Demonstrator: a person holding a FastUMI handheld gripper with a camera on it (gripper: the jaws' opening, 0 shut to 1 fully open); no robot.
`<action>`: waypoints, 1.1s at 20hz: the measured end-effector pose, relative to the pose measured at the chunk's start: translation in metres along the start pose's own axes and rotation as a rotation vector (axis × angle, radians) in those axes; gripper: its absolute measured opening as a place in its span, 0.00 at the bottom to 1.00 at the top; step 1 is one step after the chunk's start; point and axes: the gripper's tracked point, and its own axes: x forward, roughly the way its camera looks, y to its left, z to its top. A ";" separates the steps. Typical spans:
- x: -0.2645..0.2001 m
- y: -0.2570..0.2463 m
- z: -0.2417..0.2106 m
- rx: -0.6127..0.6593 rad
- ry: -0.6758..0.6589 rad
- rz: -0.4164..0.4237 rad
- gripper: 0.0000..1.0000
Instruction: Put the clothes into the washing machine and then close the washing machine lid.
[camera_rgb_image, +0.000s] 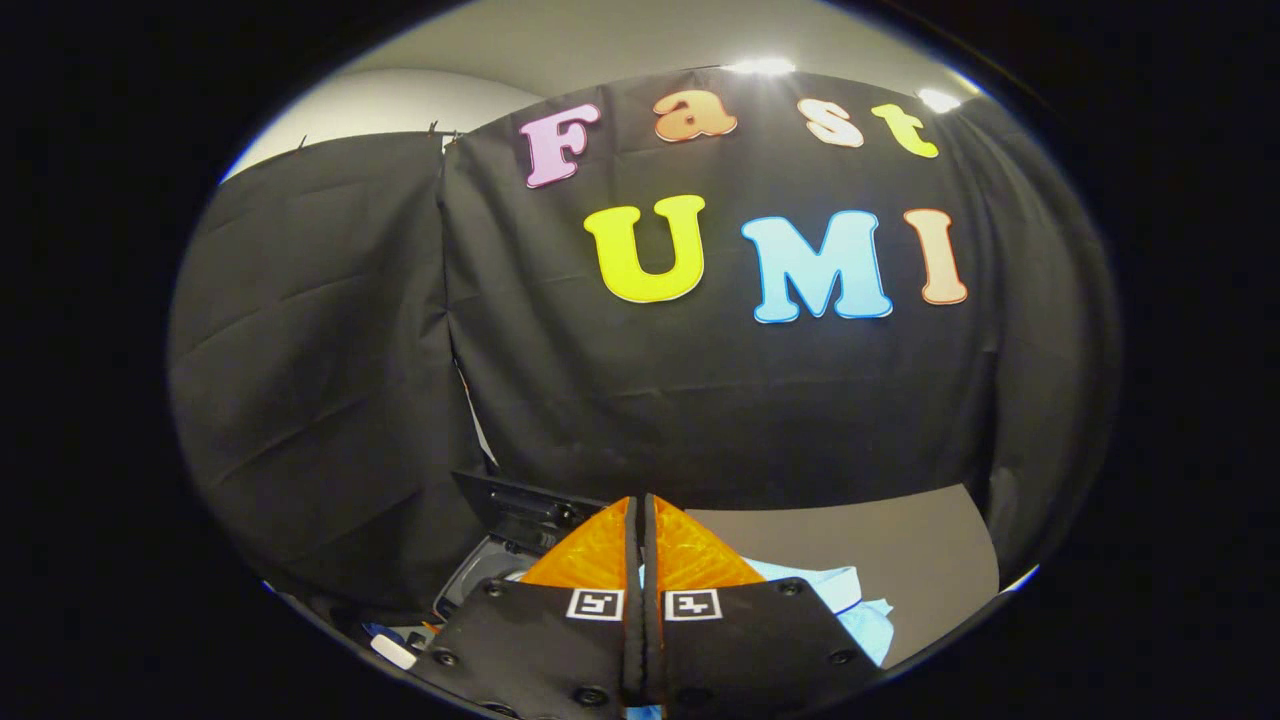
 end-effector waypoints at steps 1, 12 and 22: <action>0.000 0.005 0.012 -0.011 -0.022 0.008 0.01; 0.025 0.063 -0.055 -0.226 0.218 0.048 0.02; 0.054 -0.019 -0.186 -0.489 0.447 -0.062 0.30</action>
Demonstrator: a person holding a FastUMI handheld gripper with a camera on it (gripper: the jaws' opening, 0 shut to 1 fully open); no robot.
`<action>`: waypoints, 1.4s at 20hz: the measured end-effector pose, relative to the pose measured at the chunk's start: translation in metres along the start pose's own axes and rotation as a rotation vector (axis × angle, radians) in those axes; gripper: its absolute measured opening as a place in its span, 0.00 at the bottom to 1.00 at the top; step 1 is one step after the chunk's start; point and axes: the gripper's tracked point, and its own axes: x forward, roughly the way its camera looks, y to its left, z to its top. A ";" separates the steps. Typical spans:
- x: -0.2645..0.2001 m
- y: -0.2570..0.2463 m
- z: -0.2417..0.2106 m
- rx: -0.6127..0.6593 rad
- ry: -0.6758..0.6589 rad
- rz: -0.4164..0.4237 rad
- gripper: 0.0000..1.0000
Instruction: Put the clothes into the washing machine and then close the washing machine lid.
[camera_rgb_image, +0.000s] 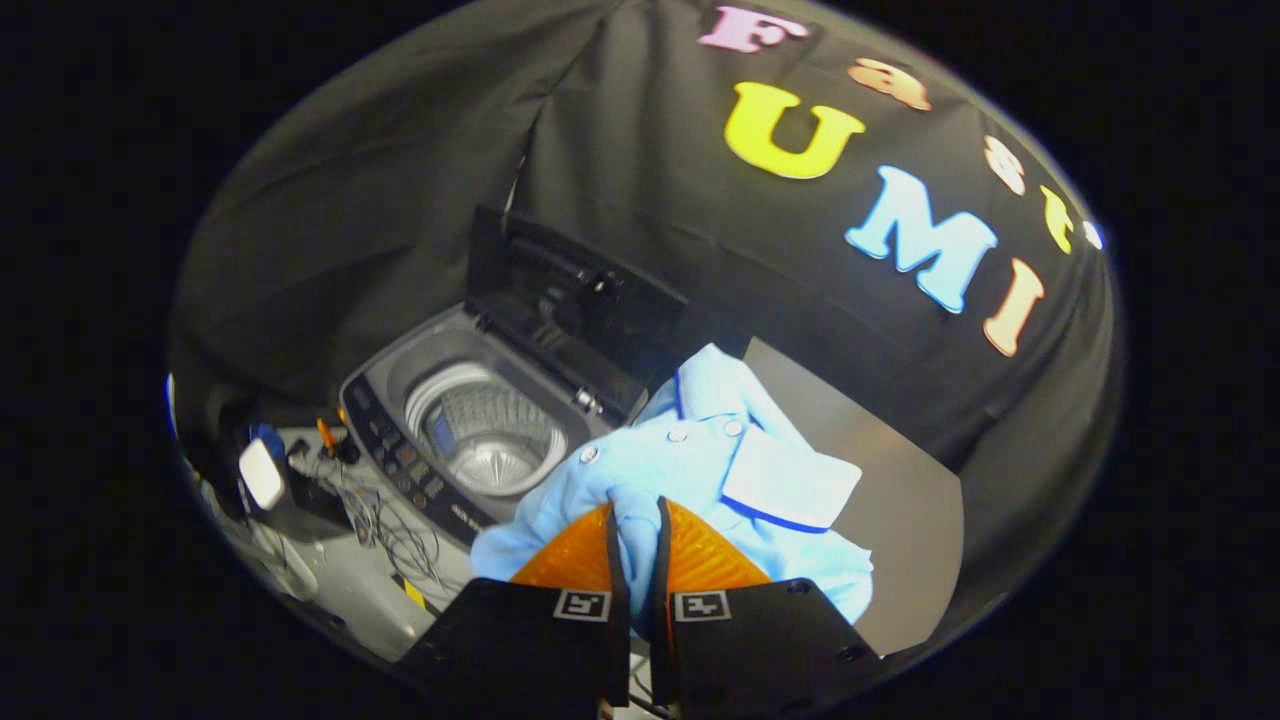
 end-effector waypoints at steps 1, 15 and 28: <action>0.002 -0.008 0.009 0.017 -0.026 0.003 0.10; -0.014 0.051 0.178 0.340 -0.298 0.305 0.02; 0.075 0.154 0.171 0.381 -0.152 0.328 0.99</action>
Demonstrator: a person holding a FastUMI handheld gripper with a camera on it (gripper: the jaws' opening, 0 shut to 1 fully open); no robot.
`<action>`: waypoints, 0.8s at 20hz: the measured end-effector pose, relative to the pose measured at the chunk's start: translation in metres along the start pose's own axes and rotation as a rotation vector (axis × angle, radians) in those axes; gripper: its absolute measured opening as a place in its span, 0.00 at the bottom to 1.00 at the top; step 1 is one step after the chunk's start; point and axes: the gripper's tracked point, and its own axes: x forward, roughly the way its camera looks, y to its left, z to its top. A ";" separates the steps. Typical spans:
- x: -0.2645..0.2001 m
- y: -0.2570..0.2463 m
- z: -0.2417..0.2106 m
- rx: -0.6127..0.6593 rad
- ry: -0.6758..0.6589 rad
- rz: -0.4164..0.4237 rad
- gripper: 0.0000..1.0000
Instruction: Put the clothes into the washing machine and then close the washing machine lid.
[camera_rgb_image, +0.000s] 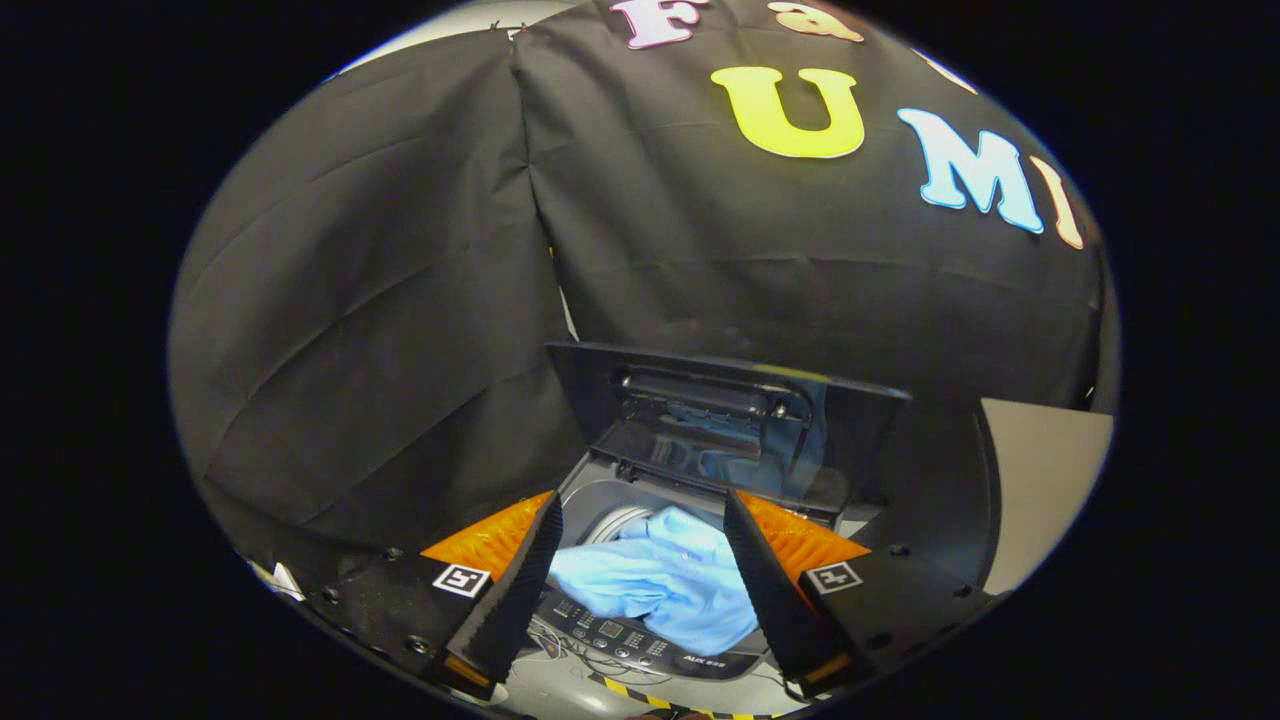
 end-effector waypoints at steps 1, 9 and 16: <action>-0.001 -0.002 -0.002 -0.010 -0.007 0.001 0.99; -0.040 -0.019 0.003 0.010 -0.060 0.009 0.99; -0.066 -0.033 0.024 -0.007 -0.121 -0.002 0.98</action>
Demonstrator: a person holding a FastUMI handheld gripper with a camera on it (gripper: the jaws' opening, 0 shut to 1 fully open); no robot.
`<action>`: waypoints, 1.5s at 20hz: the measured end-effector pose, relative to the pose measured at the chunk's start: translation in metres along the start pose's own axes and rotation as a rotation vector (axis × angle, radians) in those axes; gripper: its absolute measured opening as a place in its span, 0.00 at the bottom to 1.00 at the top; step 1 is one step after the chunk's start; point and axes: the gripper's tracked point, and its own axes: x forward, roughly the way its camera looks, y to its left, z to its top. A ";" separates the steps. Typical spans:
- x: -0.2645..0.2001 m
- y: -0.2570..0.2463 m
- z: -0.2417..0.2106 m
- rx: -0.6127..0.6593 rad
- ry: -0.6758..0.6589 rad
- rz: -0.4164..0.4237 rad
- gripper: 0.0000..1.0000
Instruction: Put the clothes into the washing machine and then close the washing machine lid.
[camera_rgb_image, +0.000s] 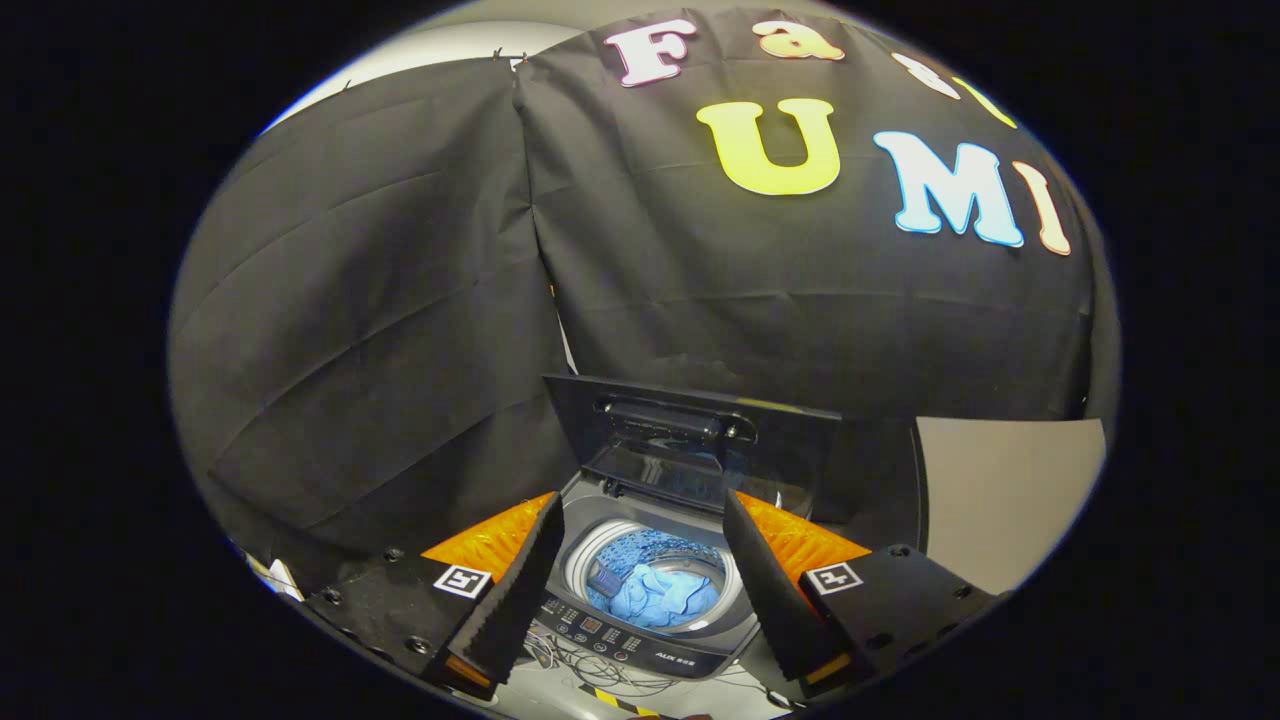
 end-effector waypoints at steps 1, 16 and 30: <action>0.001 -0.002 0.006 -0.001 -0.007 -0.007 0.98; 0.144 -0.022 0.110 0.171 -0.049 -0.177 0.99; 0.268 -0.033 0.071 0.169 0.122 -0.283 0.99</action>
